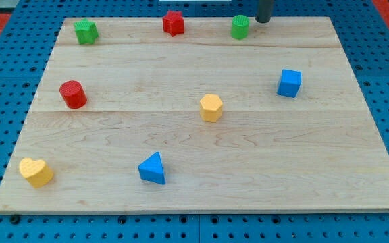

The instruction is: Push the green circle towards the hexagon

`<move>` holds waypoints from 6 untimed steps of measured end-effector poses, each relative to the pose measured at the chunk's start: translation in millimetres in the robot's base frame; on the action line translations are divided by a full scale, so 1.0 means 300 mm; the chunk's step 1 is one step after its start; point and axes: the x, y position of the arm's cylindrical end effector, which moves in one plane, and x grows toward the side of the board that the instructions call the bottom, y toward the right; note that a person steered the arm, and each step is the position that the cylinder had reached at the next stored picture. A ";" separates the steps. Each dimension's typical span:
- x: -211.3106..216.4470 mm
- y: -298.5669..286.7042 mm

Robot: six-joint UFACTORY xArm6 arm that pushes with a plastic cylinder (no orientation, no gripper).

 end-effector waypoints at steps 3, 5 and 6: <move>0.144 0.041; 0.121 -0.240; 0.407 -0.287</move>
